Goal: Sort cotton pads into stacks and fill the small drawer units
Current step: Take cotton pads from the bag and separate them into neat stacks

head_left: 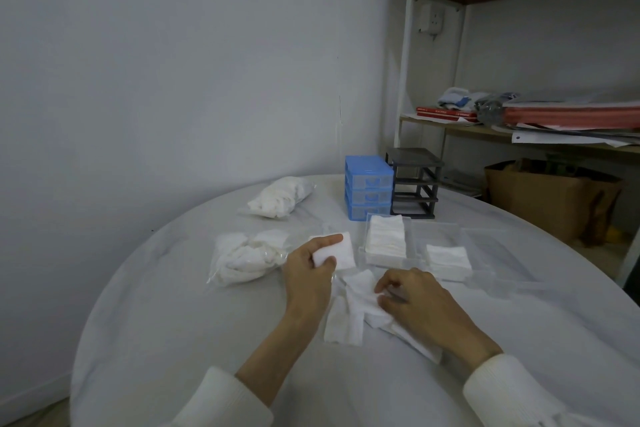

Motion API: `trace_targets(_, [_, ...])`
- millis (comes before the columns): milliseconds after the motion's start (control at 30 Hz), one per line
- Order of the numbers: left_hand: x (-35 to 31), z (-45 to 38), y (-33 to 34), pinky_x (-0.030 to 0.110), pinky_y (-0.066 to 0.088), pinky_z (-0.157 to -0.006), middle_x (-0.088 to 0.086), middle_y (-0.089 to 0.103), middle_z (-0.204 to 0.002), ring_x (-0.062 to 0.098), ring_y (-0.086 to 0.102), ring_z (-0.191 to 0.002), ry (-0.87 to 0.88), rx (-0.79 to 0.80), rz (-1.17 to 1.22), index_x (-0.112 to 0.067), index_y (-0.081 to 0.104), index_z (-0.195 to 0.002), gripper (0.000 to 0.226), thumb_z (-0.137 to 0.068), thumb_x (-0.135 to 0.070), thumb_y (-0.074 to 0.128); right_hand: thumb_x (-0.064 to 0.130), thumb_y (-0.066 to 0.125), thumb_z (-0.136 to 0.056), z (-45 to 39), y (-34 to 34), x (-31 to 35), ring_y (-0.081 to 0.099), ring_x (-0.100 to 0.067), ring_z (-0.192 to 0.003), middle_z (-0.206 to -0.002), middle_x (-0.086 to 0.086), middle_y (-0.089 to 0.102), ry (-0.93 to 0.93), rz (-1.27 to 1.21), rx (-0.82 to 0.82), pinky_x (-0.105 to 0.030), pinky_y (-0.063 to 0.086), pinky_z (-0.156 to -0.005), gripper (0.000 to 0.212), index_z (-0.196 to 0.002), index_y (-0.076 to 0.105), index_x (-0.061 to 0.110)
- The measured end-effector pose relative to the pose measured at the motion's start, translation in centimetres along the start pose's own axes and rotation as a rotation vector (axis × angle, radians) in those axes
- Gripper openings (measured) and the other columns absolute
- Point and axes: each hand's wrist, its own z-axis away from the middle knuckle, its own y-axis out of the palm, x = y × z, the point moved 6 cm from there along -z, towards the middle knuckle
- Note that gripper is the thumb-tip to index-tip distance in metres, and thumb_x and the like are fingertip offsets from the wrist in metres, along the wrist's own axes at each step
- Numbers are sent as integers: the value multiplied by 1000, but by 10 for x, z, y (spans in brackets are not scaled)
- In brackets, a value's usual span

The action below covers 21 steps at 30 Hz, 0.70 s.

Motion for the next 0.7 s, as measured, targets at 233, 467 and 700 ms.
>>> trace_targets(233, [1,1,1,8,47,-67,-12,67,-95,-1,61,-82,-13,5,11,-23,70,-90,44,-81,15,51,22,54,-93,-2,1,-2,55,-7,-105,-117,5,59,-10,17,-10,-11,35,-77,22,-113,64,24])
trace_targets(467, [1,0,1,8,47,-67,-9,68,-95,2,61,-84,-14,4,4,-21,70,-92,44,-80,16,50,17,62,-89,-2,-9,-4,56,-3,-100,-110,7,65,17,-112,-162,-7,33,-79,18,-105,69,19])
trace_targets(700, [3,0,2,9,45,-62,-7,66,-92,5,58,-77,-35,9,5,-19,70,-91,43,-80,17,49,-8,69,-75,-1,-31,-3,59,-1,-77,-83,12,63,-26,-434,-431,-5,45,-68,29,-81,62,19])
